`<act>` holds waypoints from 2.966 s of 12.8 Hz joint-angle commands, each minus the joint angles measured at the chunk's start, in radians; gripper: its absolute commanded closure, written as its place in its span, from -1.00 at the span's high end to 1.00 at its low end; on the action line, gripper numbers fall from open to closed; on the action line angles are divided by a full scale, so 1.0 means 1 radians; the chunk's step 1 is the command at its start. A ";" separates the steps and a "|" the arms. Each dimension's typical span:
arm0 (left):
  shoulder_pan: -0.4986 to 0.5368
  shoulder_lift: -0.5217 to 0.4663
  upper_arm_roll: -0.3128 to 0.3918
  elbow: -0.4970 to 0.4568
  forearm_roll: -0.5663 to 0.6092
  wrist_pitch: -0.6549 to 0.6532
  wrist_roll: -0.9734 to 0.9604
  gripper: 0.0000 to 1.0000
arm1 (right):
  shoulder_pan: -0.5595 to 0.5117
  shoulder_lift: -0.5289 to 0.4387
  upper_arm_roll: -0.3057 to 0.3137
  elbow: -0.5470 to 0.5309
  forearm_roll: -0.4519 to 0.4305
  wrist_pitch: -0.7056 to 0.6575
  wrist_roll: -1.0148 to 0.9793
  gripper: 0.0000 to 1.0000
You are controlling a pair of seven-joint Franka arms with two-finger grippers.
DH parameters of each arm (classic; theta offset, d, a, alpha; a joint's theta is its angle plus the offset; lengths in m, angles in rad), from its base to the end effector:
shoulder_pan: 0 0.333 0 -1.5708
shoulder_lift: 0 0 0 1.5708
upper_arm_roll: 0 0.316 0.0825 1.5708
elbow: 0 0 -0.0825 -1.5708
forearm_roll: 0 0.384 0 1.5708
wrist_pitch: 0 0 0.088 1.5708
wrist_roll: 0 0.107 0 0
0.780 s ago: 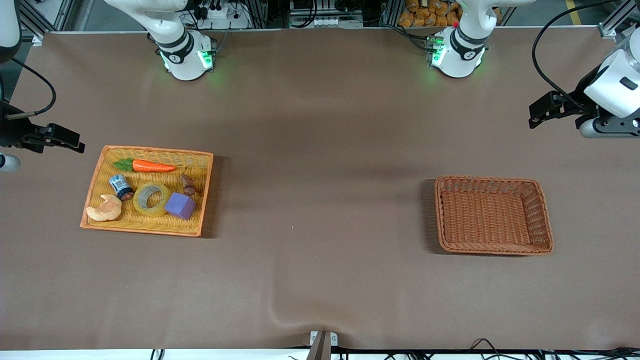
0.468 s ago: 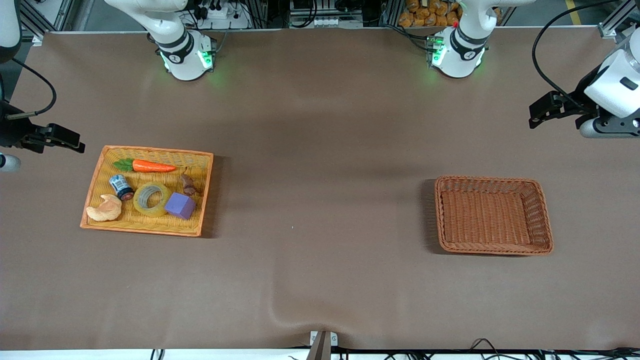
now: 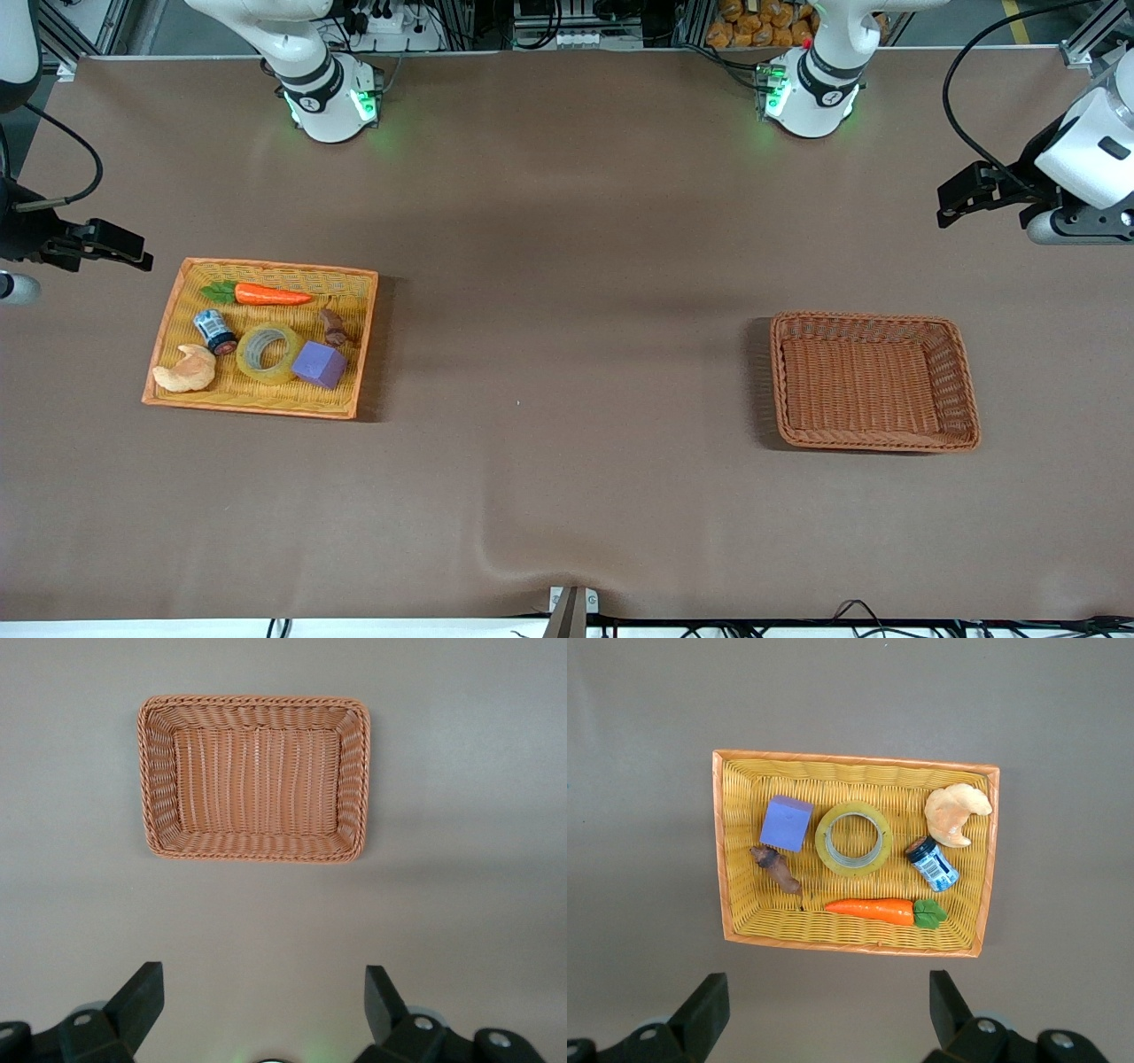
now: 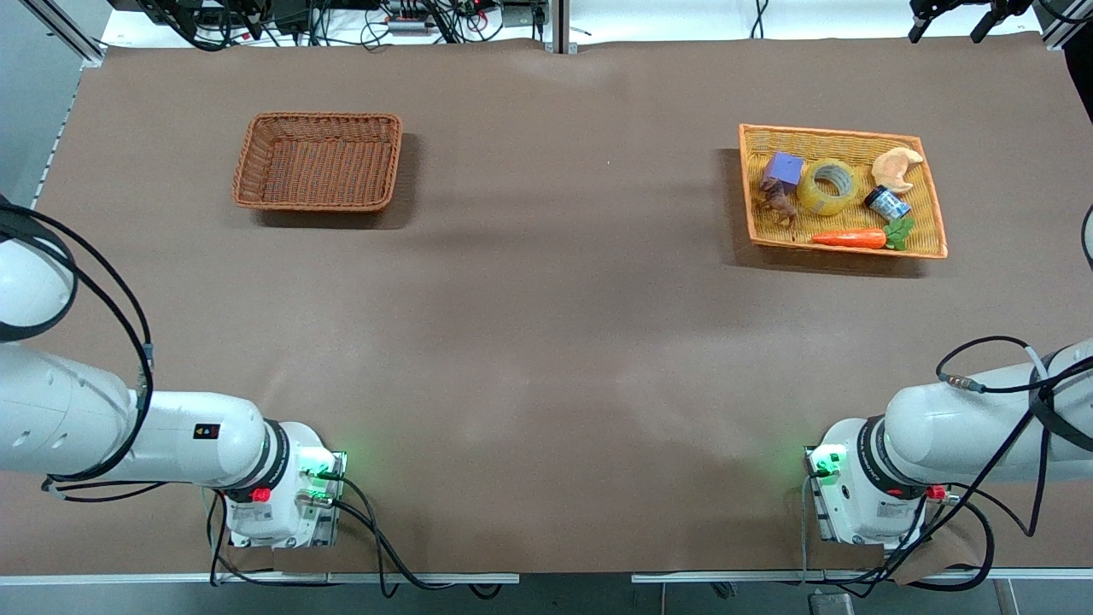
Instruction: Transfer tape with both arms
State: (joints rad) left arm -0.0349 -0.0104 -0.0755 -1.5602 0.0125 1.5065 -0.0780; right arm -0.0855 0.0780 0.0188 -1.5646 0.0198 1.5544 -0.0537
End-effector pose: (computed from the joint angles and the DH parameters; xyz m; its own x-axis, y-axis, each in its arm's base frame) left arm 0.5415 -0.0588 0.6297 0.9986 -0.0315 -0.0421 -0.0322 -0.9993 -0.0166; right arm 0.5729 -0.0365 0.5820 0.9961 -0.0124 -0.0868 -0.0147 -0.9996 -0.0259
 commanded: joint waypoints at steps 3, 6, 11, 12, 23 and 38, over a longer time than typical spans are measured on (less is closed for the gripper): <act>0.004 -0.002 -0.003 -0.001 -0.008 -0.009 0.006 1.00 | -0.003 0.012 0.001 0.023 0.015 -0.013 -0.005 1.00; 0.004 0.000 -0.003 -0.001 -0.006 -0.008 0.006 1.00 | -0.007 0.012 0.000 0.021 0.015 -0.017 -0.006 1.00; 0.006 0.001 -0.003 -0.001 -0.005 -0.006 0.006 1.00 | 0.001 0.014 0.001 -0.075 0.011 0.082 -0.006 1.00; 0.006 0.001 -0.003 -0.001 -0.005 -0.006 0.009 1.00 | 0.000 0.014 0.001 -0.142 0.011 0.167 -0.012 1.00; 0.006 0.004 -0.003 -0.004 0.001 -0.002 0.021 1.00 | 0.012 0.238 0.003 -0.432 0.008 0.641 -0.502 1.00; 0.030 -0.003 0.002 -0.081 -0.013 -0.023 0.011 1.00 | 0.020 0.282 0.004 -0.594 0.012 0.846 -0.692 -1.00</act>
State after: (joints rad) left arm -0.0125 0.0047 -0.0697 -1.6207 0.0126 1.4930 -0.0724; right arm -0.0675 0.3753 0.0251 -2.1766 0.0194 2.4447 -0.7436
